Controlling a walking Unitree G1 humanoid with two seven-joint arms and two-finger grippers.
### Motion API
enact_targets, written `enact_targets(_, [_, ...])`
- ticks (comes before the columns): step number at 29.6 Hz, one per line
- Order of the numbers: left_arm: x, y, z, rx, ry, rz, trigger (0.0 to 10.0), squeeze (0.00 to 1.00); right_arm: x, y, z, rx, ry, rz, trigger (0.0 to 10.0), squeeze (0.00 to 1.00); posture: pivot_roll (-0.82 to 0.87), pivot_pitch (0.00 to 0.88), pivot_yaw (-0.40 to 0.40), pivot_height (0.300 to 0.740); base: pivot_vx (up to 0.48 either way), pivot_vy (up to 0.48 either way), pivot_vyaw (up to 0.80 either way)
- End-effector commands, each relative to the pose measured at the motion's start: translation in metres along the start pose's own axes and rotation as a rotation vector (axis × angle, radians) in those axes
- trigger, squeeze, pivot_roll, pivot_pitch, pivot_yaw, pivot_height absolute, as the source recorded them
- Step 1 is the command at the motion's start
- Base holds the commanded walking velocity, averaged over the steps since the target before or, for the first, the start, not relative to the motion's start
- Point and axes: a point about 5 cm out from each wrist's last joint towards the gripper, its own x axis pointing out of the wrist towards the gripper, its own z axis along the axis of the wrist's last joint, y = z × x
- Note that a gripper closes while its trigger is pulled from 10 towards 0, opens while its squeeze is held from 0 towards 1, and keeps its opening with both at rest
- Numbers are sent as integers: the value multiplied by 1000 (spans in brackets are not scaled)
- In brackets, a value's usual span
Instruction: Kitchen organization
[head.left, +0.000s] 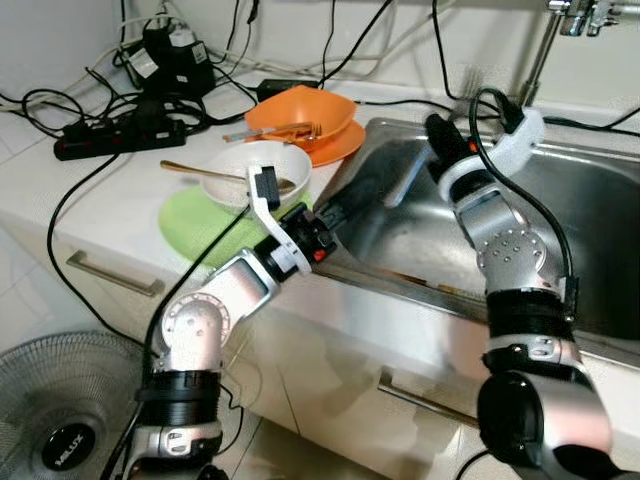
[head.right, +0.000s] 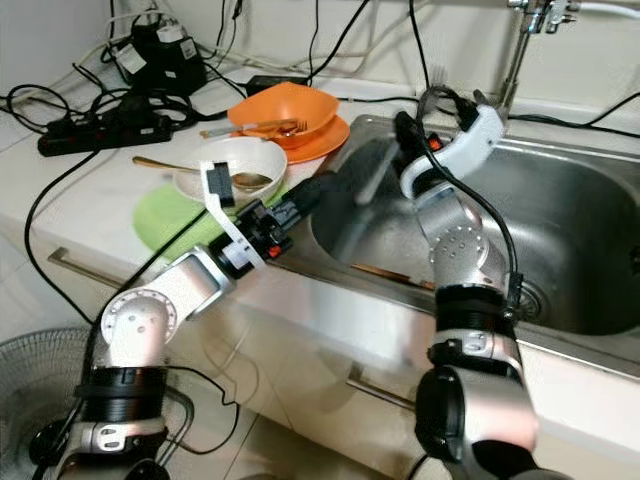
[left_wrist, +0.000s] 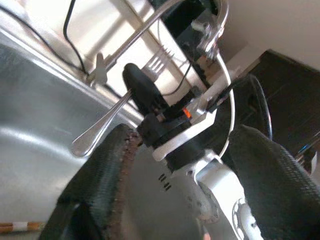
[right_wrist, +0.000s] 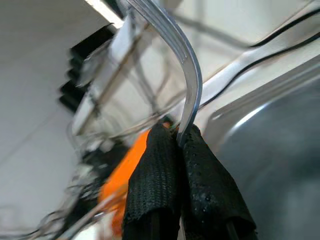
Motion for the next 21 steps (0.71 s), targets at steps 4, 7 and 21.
enact_targets(4, [-6, 10, 2, 146, 20, 116, 10000, 1000, 7, -9, 13, -244, -30, -60, 0, 0, -62, 0, 109, 740, 0, 0, 0])
enact_targets(7, [-8, 12, 5, 207, 28, 157, 10000, 1000, 6, -20, 12, -378, 1, -127, 0, 0, -61, 0, 107, 740, 0, 0, 0])
enact_targets(21, [-24, 24, -12, 404, 332, 217, 10000, 1000, -13, -74, -21, -998, 336, -192, 0, 0, -67, 0, 103, 740, 0, 0, 0])
